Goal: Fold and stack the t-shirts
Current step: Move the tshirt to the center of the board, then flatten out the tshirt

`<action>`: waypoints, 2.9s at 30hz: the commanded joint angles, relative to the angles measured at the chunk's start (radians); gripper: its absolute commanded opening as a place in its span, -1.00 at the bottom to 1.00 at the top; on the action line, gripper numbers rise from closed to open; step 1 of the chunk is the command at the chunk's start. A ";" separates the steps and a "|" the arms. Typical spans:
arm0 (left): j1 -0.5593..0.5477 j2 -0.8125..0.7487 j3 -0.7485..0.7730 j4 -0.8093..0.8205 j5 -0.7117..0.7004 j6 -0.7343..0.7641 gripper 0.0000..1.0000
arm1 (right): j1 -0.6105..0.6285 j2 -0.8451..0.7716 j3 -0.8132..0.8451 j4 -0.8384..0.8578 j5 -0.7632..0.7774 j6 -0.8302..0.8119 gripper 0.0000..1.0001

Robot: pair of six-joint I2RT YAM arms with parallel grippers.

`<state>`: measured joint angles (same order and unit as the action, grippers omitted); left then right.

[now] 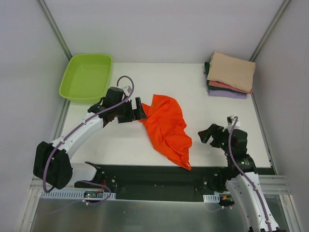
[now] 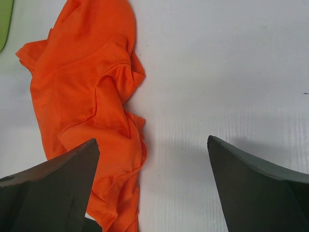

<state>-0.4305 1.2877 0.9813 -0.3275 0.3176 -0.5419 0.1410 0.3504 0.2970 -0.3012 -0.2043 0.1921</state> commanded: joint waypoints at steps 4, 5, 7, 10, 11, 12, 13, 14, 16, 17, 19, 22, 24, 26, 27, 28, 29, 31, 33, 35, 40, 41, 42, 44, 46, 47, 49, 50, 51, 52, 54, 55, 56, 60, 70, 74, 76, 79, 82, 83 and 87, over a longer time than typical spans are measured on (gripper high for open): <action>-0.002 -0.157 -0.186 0.030 -0.181 -0.061 0.98 | 0.003 0.093 0.027 0.066 -0.133 0.021 0.93; -0.002 -0.168 -0.205 0.028 -0.204 -0.059 0.98 | 0.011 0.108 0.036 0.066 -0.150 0.021 0.93; 0.002 -0.172 -0.231 0.028 -0.256 -0.059 0.98 | 0.052 0.130 0.051 0.076 -0.173 0.020 0.93; 0.029 -0.159 -0.237 0.031 -0.206 -0.055 0.98 | 0.155 0.182 0.112 0.057 -0.074 0.009 0.94; 0.032 -0.150 -0.233 0.036 -0.204 -0.064 0.98 | 0.193 0.208 0.146 0.057 -0.038 -0.002 0.95; 0.035 -0.139 -0.227 0.042 -0.203 -0.067 0.98 | 0.227 0.238 0.174 0.068 -0.003 -0.006 0.94; 0.041 -0.124 -0.214 0.048 -0.201 -0.076 0.98 | 0.267 0.280 0.204 0.082 0.025 -0.009 0.95; 0.045 -0.104 -0.198 0.056 -0.193 -0.087 0.98 | 0.304 0.323 0.233 0.102 0.054 -0.011 0.95; 0.056 -0.056 -0.167 0.077 -0.190 -0.093 0.98 | 0.366 0.471 0.295 0.135 0.088 -0.020 0.96; 0.065 -0.035 -0.155 0.099 -0.184 -0.096 0.98 | 0.396 0.534 0.329 0.145 0.094 -0.031 0.97; 0.111 0.036 -0.130 0.145 -0.097 -0.082 0.98 | 0.459 0.668 0.416 0.152 0.124 -0.046 0.98; 0.179 0.145 -0.107 0.244 0.091 -0.101 0.89 | 0.517 0.865 0.549 0.137 0.173 -0.078 0.88; 0.202 0.238 -0.076 0.294 0.153 -0.112 0.81 | 0.554 0.981 0.663 0.111 0.198 -0.106 0.83; 0.208 0.309 -0.031 0.312 0.185 -0.116 0.72 | 0.587 1.096 0.750 0.085 0.258 -0.140 0.79; 0.207 0.346 -0.011 0.321 0.210 -0.118 0.66 | 0.597 1.146 0.799 0.061 0.273 -0.149 0.76; 0.207 0.373 0.002 0.323 0.233 -0.119 0.62 | 0.604 1.201 0.842 0.035 0.281 -0.164 0.72; 0.207 0.402 0.017 0.323 0.247 -0.121 0.59 | 0.612 1.248 0.891 0.002 0.279 -0.181 0.66; 0.207 0.449 0.034 0.347 0.241 -0.113 0.50 | 0.623 1.332 0.958 -0.042 0.279 -0.184 0.58; 0.208 0.485 0.046 0.347 0.218 -0.116 0.33 | 0.626 1.383 0.982 -0.044 0.278 -0.215 0.50; 0.208 0.518 0.059 0.347 0.218 -0.121 0.17 | 0.628 1.418 0.998 -0.052 0.276 -0.215 0.44; 0.208 0.564 0.072 0.343 0.149 -0.125 -0.59 | 0.637 1.467 1.007 -0.075 0.270 -0.218 0.36; 0.208 0.571 0.072 0.340 0.141 -0.124 -0.78 | 0.637 1.472 1.004 -0.075 0.275 -0.221 0.36; 0.208 0.575 0.072 0.337 0.130 -0.119 -1.00 | 0.638 1.475 1.002 -0.076 0.273 -0.227 0.36; 0.208 0.576 0.066 0.335 0.121 -0.101 -1.00 | 0.640 1.484 1.001 -0.081 0.273 -0.238 0.35; 0.208 0.570 0.056 0.334 0.115 -0.099 -1.00 | 0.640 1.493 0.998 -0.076 0.289 -0.246 0.30; 0.208 0.567 0.050 0.334 0.121 -0.099 -1.00 | 0.640 1.501 1.002 -0.076 0.299 -0.246 0.29; 0.208 0.565 0.046 0.334 0.129 -0.096 -1.00 | 0.641 1.516 1.008 -0.075 0.302 -0.246 0.27; 0.208 0.562 0.045 0.334 0.132 -0.096 -1.00 | 0.641 1.524 1.011 -0.076 0.296 -0.246 0.25; 0.208 0.562 0.045 0.334 0.133 -0.096 -1.00 | 0.643 1.532 1.016 -0.076 0.293 -0.247 0.24; 0.208 0.561 0.040 0.334 0.133 -0.098 -1.00 | 0.649 1.538 1.019 -0.075 0.293 -0.247 0.19; 0.208 0.559 0.037 0.334 0.127 -0.099 -1.00 | 0.652 1.546 1.021 -0.078 0.296 -0.243 0.07; 0.208 0.556 0.034 0.334 0.126 -0.101 -1.00 | 0.655 1.544 1.019 -0.075 0.305 -0.228 -0.04; 0.208 0.553 0.031 0.334 0.129 -0.099 -1.00 | 0.658 1.536 1.012 -0.066 0.313 -0.217 -0.17; 0.210 0.524 0.013 0.332 0.106 -0.096 -1.00 | 0.661 1.455 0.946 -0.015 0.400 -0.166 -0.65; 0.231 0.340 -0.069 0.269 -0.072 -0.099 -1.00 | 0.623 1.095 0.716 -0.029 0.631 -0.151 -0.99; 0.233 0.245 -0.115 0.242 -0.144 -0.099 -1.00 | 0.592 0.910 0.601 -0.039 0.669 -0.137 -0.99; 0.233 0.184 -0.139 0.226 -0.184 -0.105 -1.00 | 0.572 0.814 0.545 -0.044 0.695 -0.131 -0.99; 0.233 0.064 -0.168 0.209 -0.204 -0.104 -1.00 | 0.542 0.647 0.481 -0.046 0.698 -0.140 -0.99; 0.233 -0.091 -0.184 0.199 -0.203 -0.104 -1.00 | 0.526 0.518 0.475 -0.047 0.628 -0.218 -0.98; 0.231 -0.152 -0.188 0.196 -0.204 -0.105 -1.00 | 0.523 0.486 0.484 -0.053 0.599 -0.242 -0.98; 0.226 -0.390 -0.210 0.189 -0.218 -0.099 -1.00 | 0.525 0.346 0.490 -0.056 0.464 -0.307 -0.89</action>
<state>-0.2062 1.1023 0.7902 -0.1188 0.1909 -0.6636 0.6662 0.8032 0.7738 -0.3264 0.3489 -0.0109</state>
